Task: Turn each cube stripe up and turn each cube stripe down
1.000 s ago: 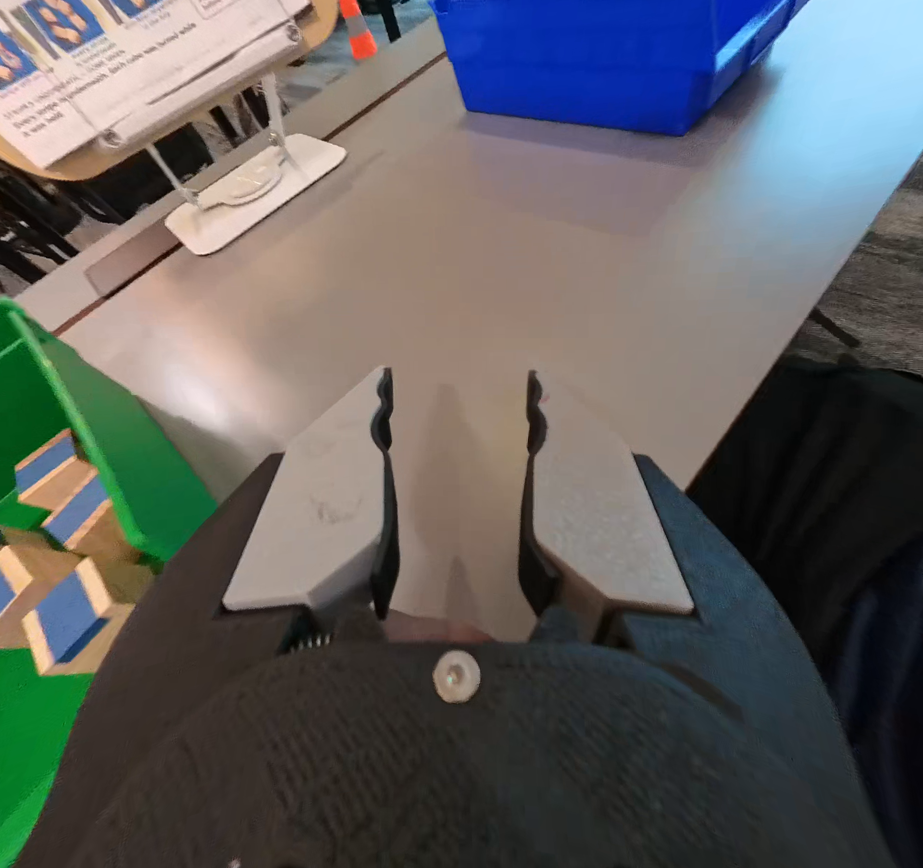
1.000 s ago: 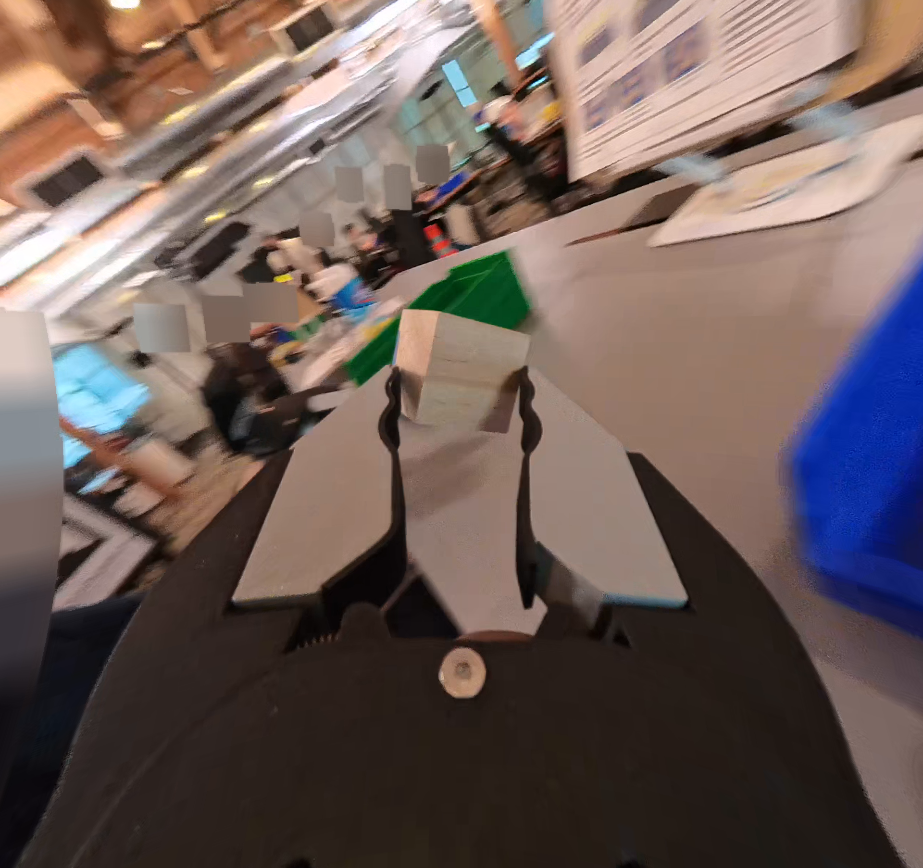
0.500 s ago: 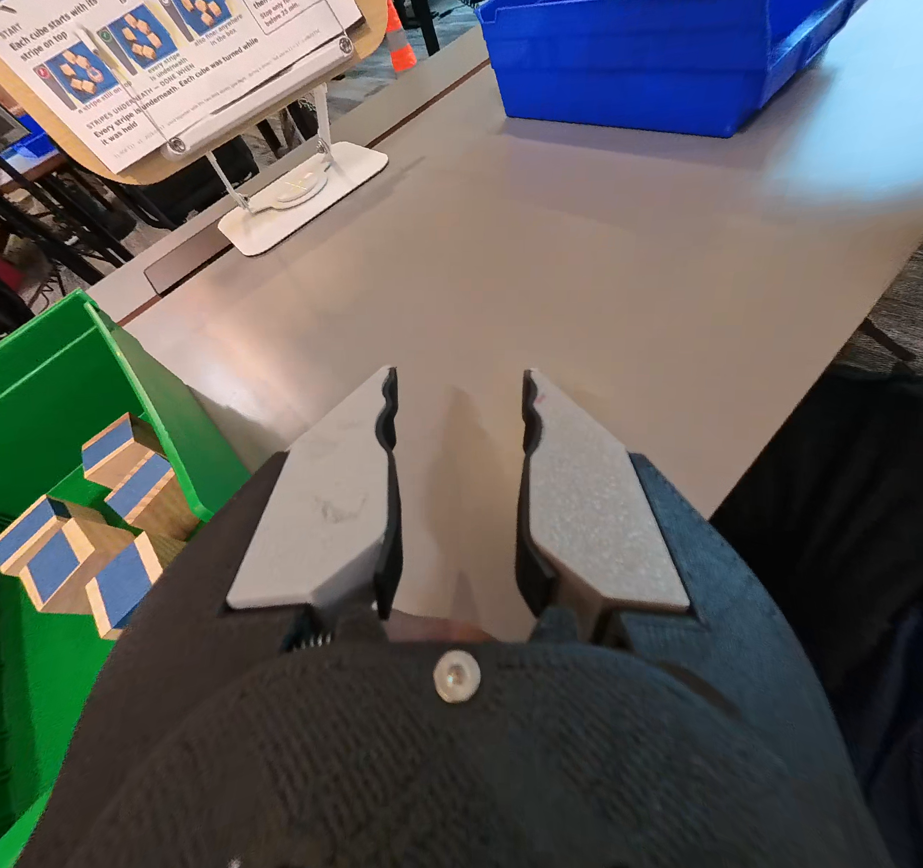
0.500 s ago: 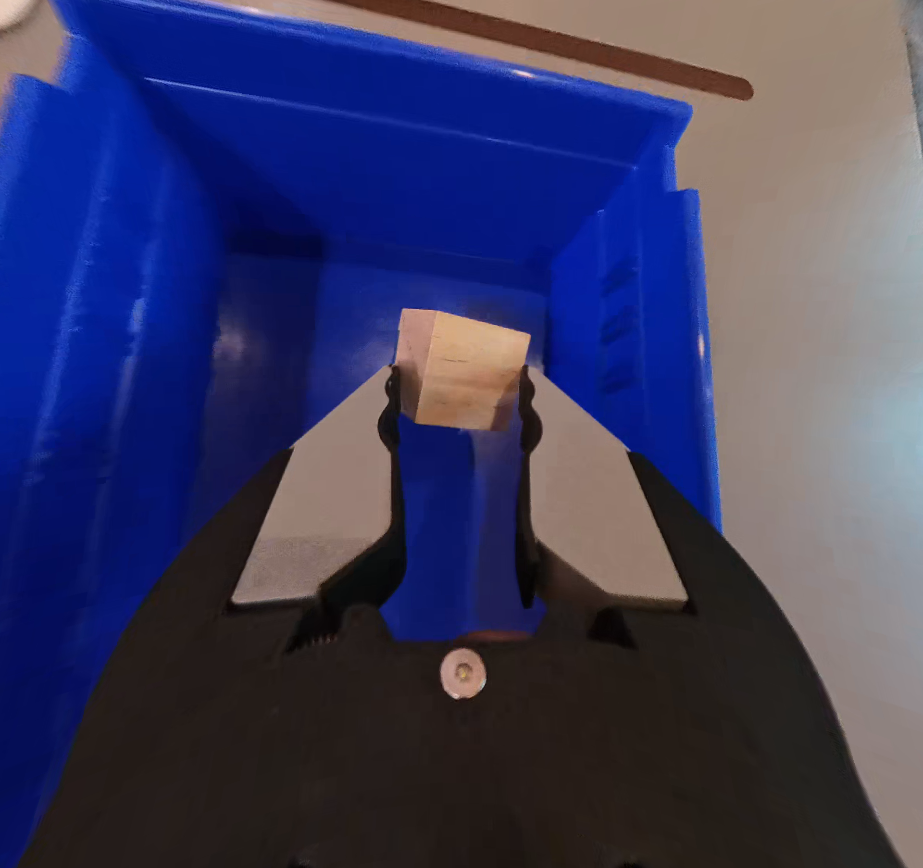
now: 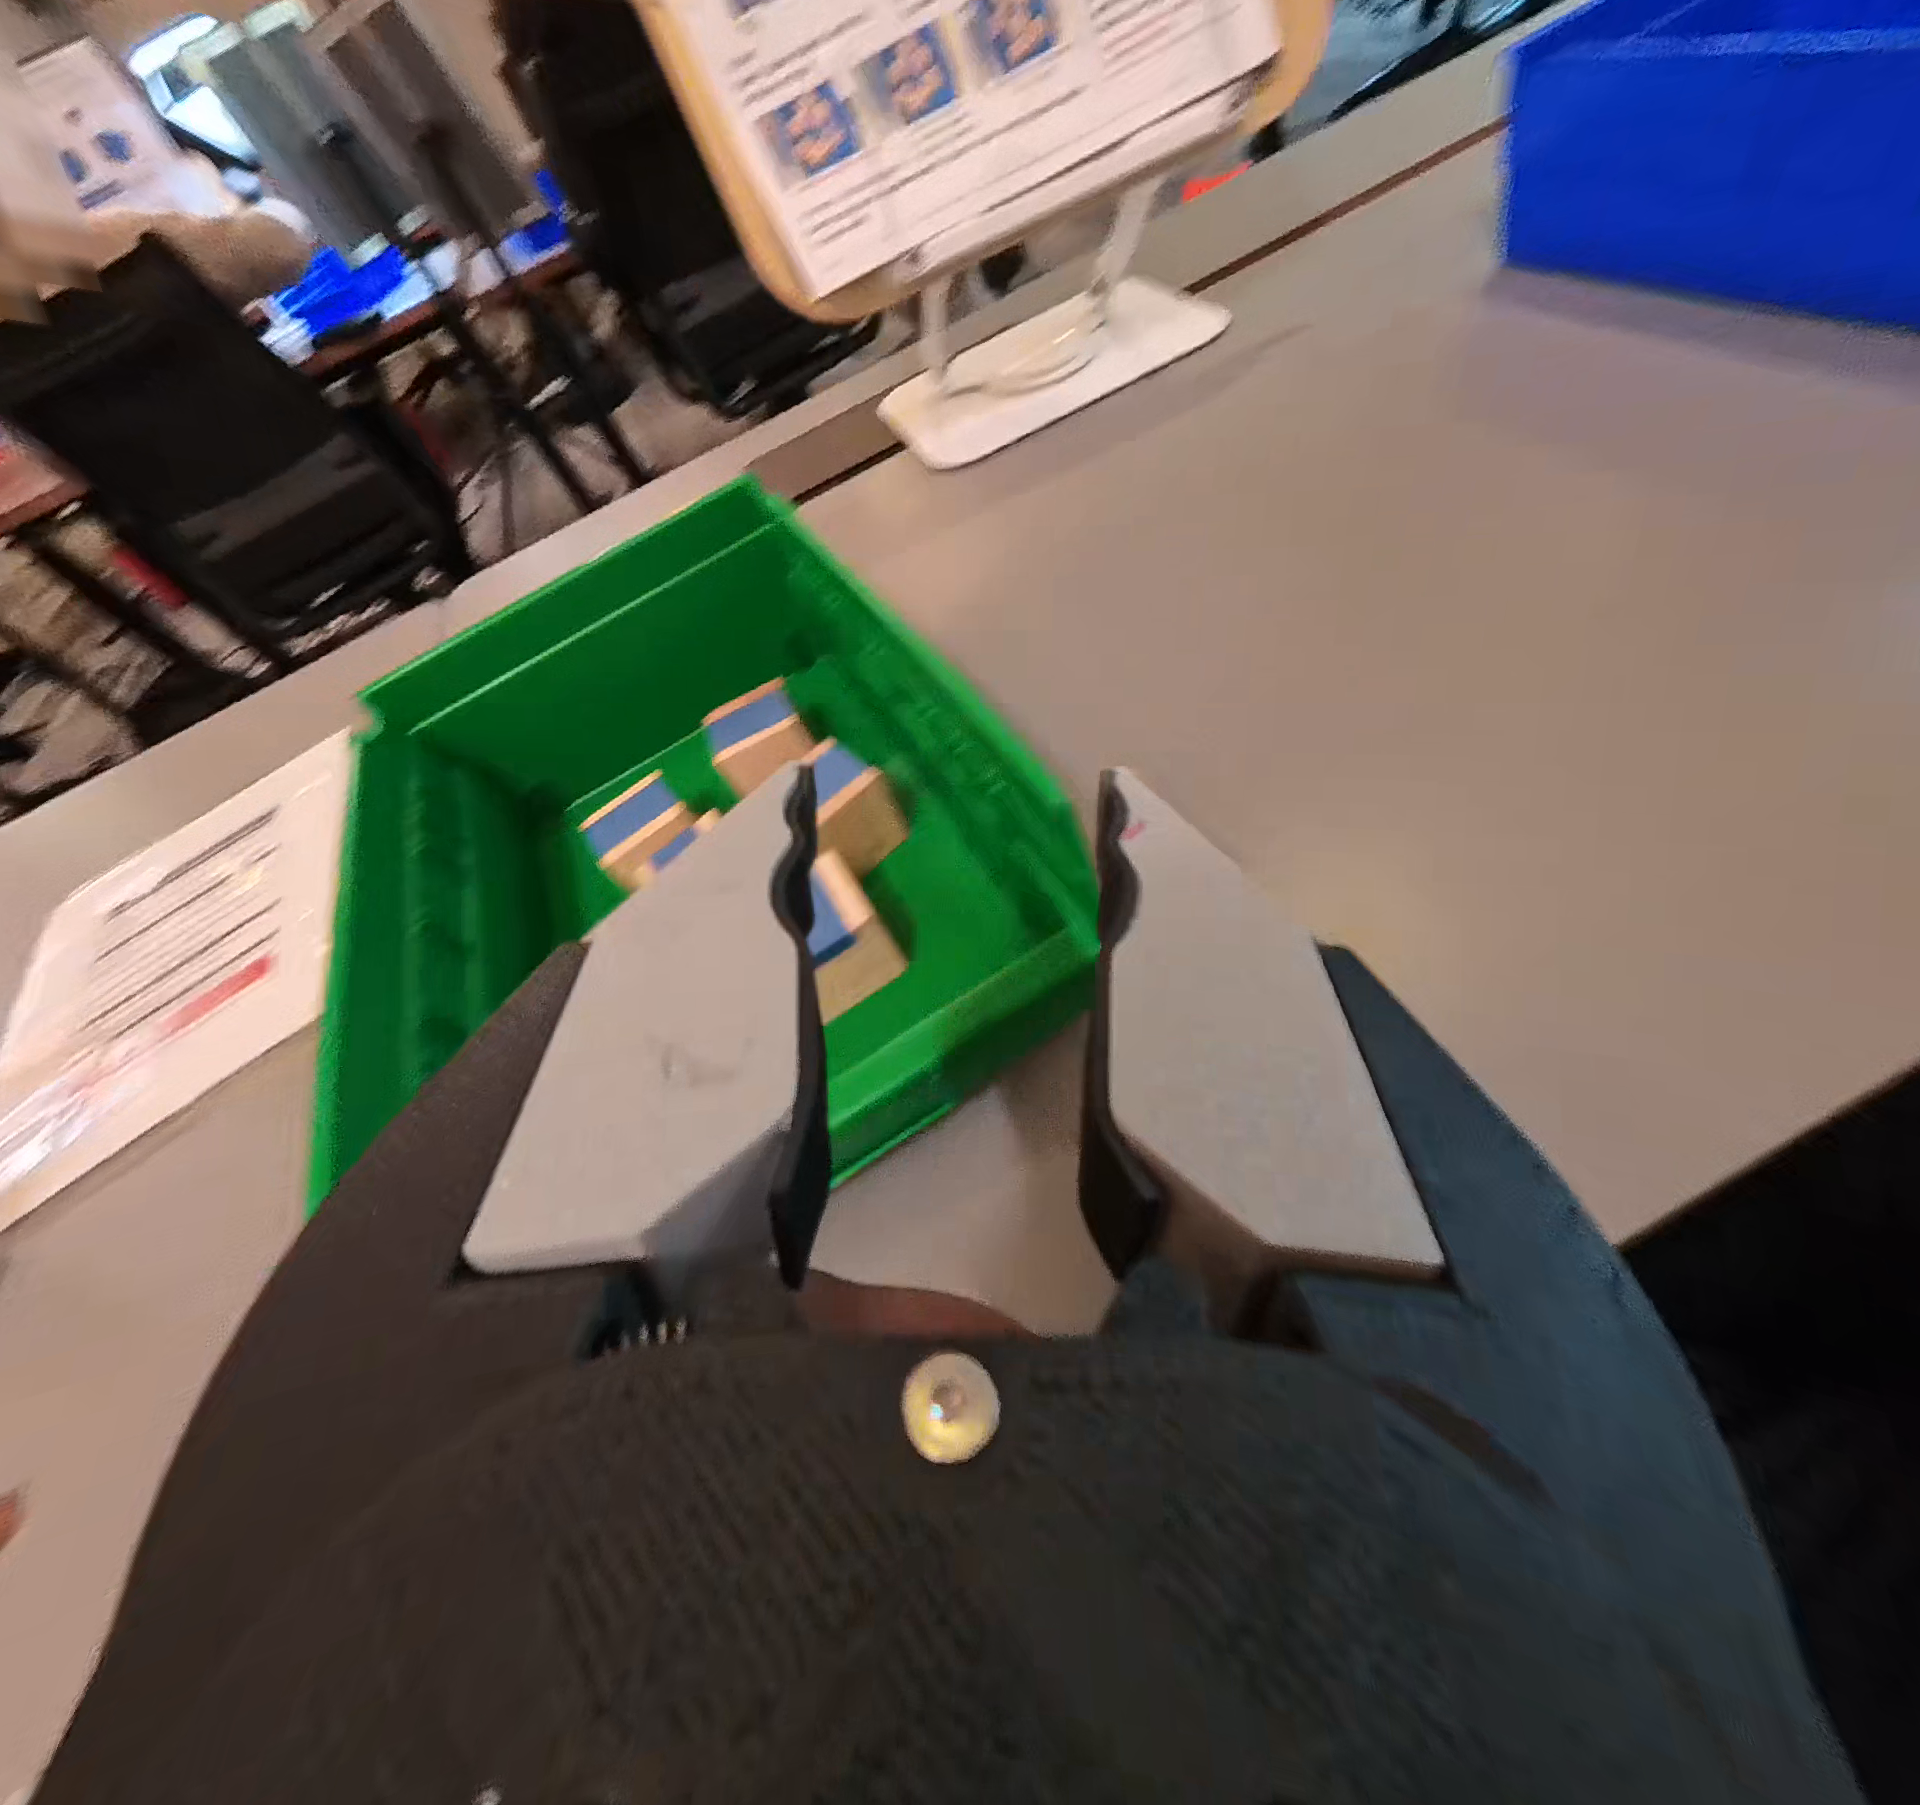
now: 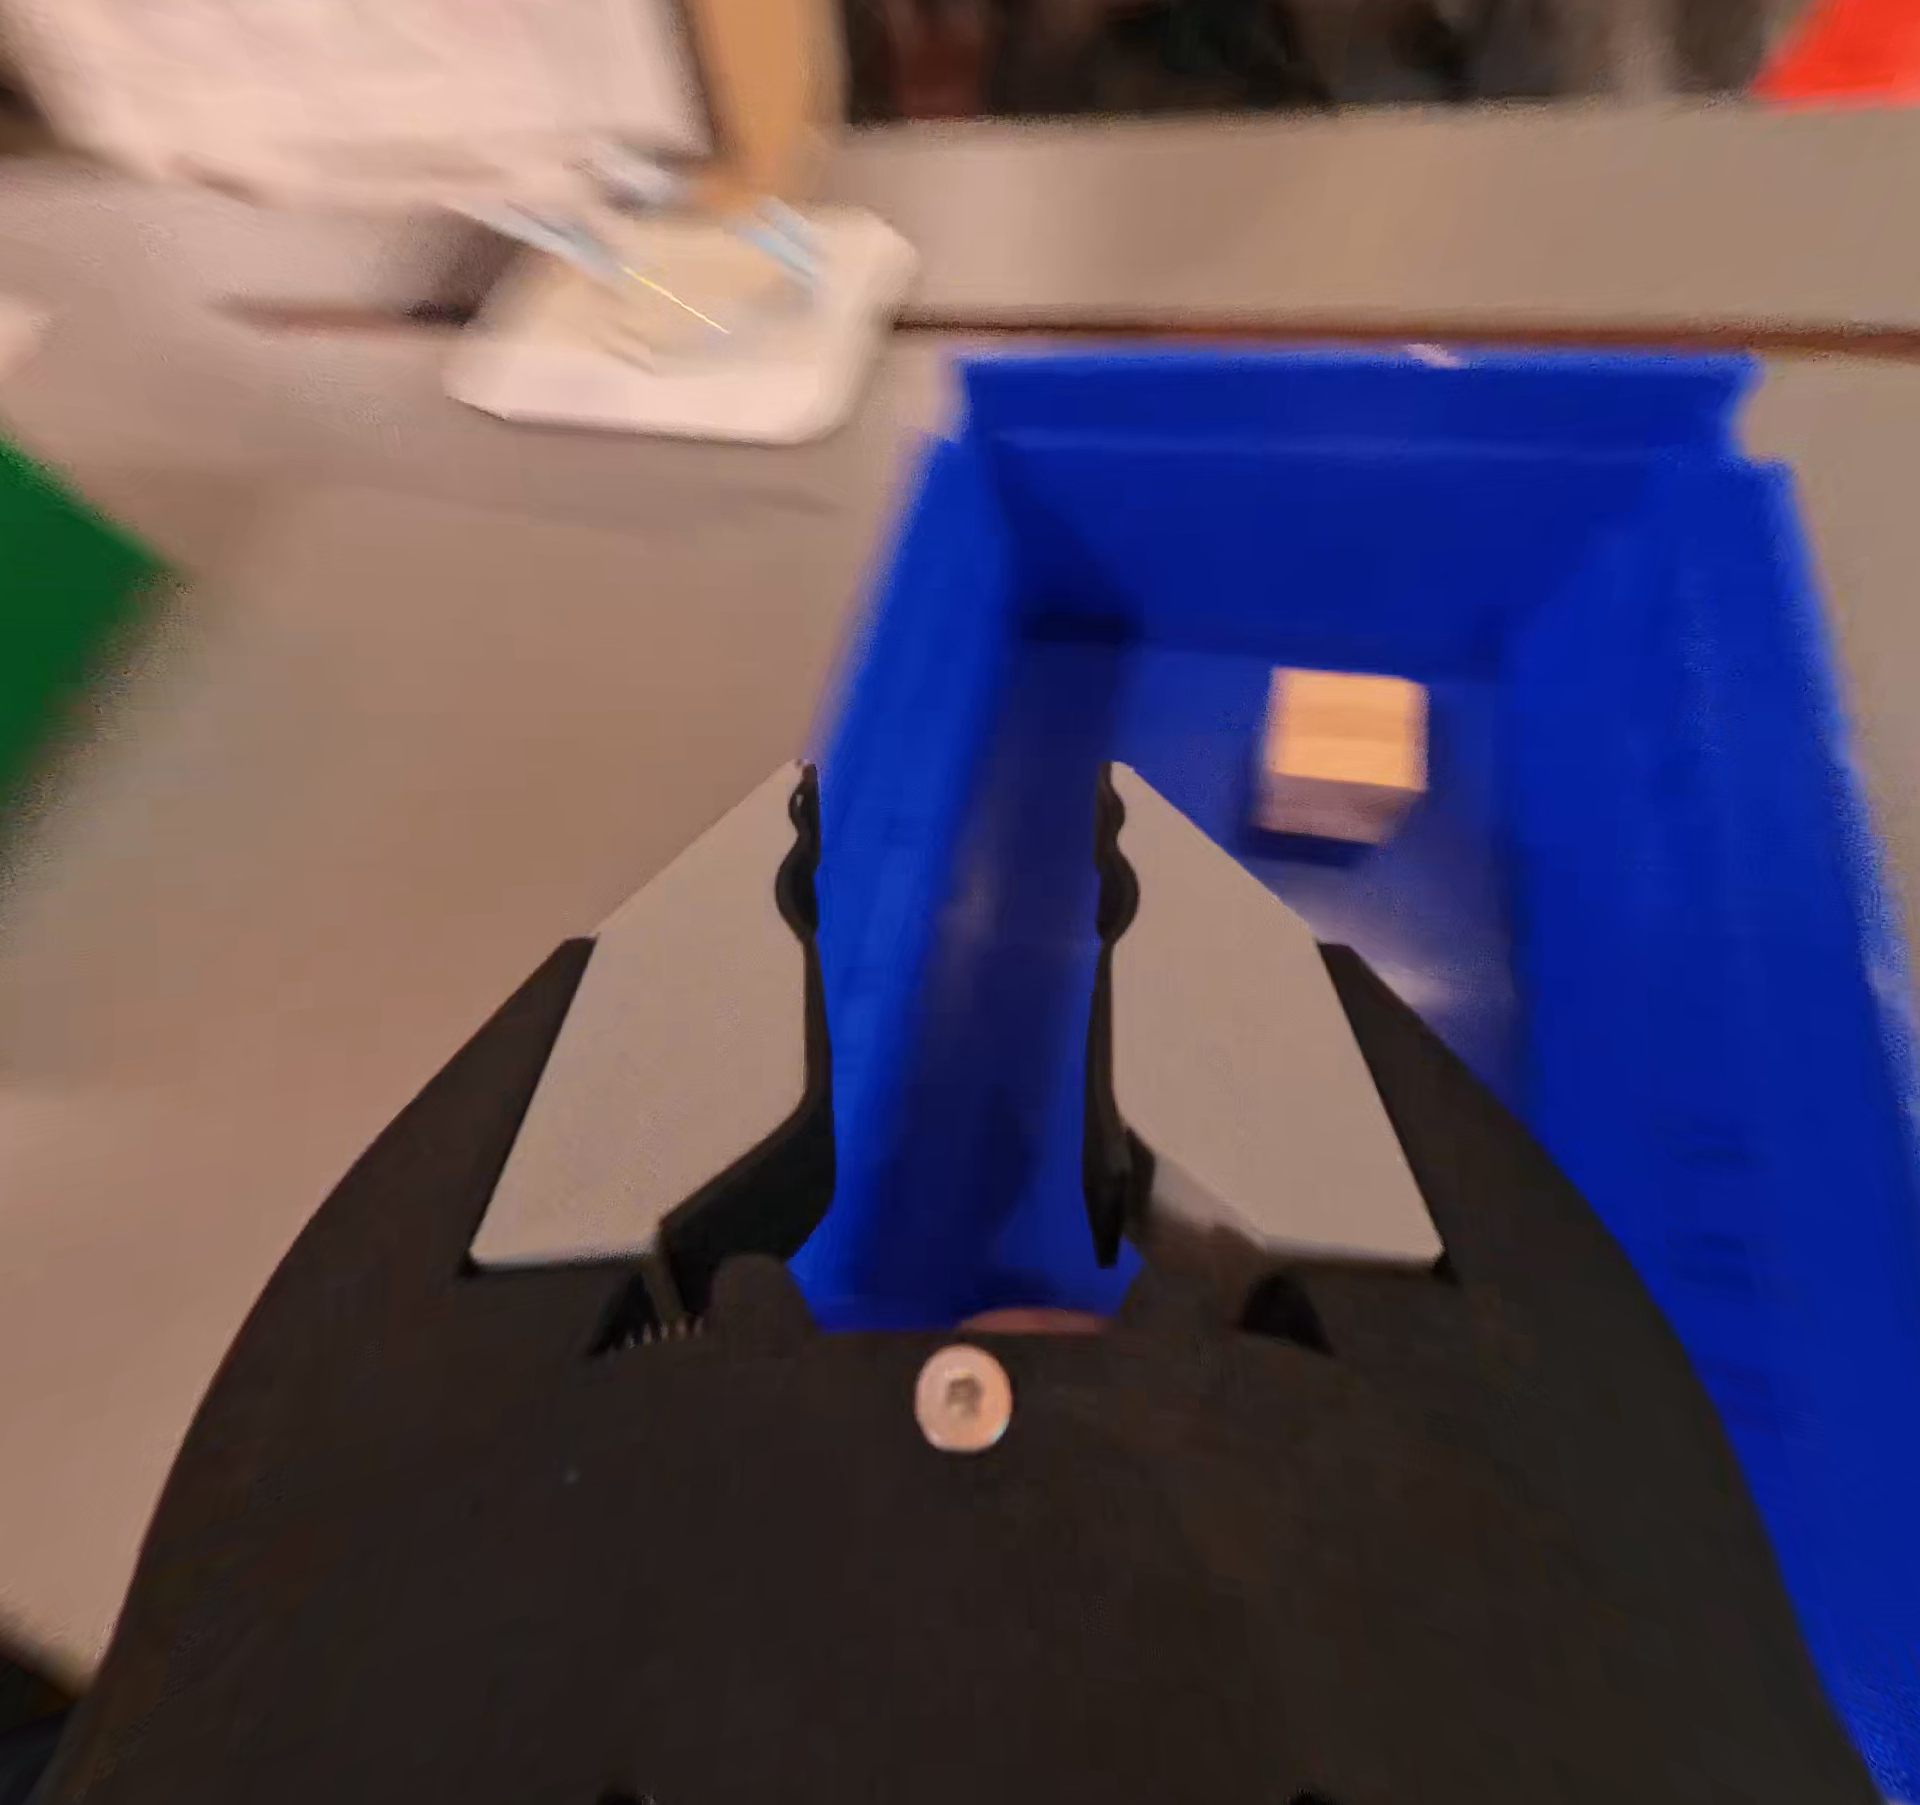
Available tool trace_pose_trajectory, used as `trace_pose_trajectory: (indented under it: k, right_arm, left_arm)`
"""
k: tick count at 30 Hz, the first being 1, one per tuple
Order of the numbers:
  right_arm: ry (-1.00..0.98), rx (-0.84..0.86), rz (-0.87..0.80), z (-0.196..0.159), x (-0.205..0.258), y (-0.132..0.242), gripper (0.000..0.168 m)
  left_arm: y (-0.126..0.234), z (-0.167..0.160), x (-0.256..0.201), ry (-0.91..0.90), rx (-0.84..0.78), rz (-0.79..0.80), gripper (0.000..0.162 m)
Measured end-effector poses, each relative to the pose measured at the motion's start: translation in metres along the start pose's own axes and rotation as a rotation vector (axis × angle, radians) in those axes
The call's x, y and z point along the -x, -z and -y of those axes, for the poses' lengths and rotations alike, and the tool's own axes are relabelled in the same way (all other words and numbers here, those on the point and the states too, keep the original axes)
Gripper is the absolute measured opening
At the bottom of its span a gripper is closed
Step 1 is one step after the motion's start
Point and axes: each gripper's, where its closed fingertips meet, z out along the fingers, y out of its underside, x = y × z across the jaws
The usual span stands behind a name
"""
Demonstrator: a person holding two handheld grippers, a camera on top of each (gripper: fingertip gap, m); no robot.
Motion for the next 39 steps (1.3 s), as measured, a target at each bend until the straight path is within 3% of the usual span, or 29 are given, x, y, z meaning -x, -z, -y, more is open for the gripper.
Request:
trace_pose_trajectory:
  k: [1,5,9,13,16,18,23,26,29,32,36,39]
  right_arm:
    - [-0.003,-0.093,0.091,0.006,0.027,0.025,0.051]
    - [0.03,-0.286,0.305,0.003,0.103,0.099,0.052]
    - [0.044,-0.243,0.514,-0.019,0.16,0.132,0.06]
    - [0.062,-0.263,0.528,-0.03,0.175,0.142,0.059]
    - [0.01,-0.229,0.663,-0.036,0.197,0.154,0.062]
    - [0.039,-0.23,0.734,-0.036,0.21,0.168,0.063]
    - [0.095,-0.286,0.651,-0.032,0.197,0.175,0.062]
    - [0.051,-0.303,0.664,-0.029,0.184,0.181,0.062]
    - [0.0,-0.333,0.687,-0.026,0.176,0.187,0.061]
    - [-0.011,-0.279,0.751,-0.033,0.185,0.184,0.062]
    - [0.003,-0.198,0.92,-0.047,0.227,0.177,0.062]
    - [-0.071,-0.089,1.145,-0.064,0.273,0.17,0.065]
  left_arm:
    - [0.002,-0.009,0.013,0.002,0.03,0.035,0.054]
    - [-0.001,-0.038,0.033,0.082,0.125,0.045,0.06]
    - [-0.03,-0.049,0.043,0.148,0.193,0.057,0.061]
    - [-0.071,-0.074,0.056,0.268,0.424,0.012,0.064]
    - [-0.09,-0.087,0.056,0.333,0.553,-0.009,0.064]
    - [-0.098,-0.096,0.061,0.327,0.599,0.036,0.064]
    - [-0.107,-0.14,0.056,0.234,0.787,0.083,0.058]
    - [-0.109,-0.136,0.061,0.131,0.762,0.115,0.051]
    - [-0.107,-0.101,0.071,0.067,0.588,0.17,0.05]
    - [-0.087,-0.027,0.055,0.018,0.247,0.113,0.05]
    - [-0.028,0.076,-0.036,-0.187,-0.288,-0.149,0.049]
    - [0.01,0.107,-0.106,-0.313,-0.49,-0.288,0.049]
